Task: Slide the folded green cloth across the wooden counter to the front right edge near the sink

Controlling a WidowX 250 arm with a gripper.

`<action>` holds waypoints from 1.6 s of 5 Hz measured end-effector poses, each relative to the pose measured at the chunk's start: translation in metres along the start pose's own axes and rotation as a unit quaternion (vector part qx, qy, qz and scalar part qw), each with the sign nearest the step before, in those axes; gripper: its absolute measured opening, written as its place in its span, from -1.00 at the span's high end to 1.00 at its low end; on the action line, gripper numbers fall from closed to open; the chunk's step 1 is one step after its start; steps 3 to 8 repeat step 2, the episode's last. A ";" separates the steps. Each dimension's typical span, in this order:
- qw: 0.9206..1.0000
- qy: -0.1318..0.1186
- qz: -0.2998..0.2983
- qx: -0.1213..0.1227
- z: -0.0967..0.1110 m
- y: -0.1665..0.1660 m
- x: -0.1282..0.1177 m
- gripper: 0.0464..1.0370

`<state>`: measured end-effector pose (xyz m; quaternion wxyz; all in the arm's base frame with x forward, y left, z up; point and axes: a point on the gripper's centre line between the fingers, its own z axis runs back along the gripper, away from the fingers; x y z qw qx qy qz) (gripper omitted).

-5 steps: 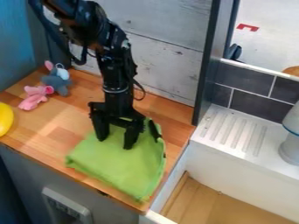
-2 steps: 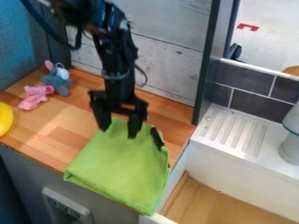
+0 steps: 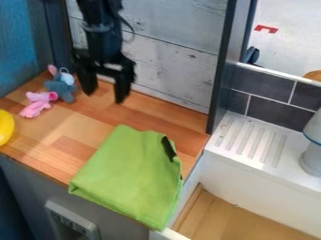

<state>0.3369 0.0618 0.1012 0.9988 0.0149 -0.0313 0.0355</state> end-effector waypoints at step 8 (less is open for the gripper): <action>0.993 0.089 -0.022 0.075 0.003 0.062 0.003 -0.93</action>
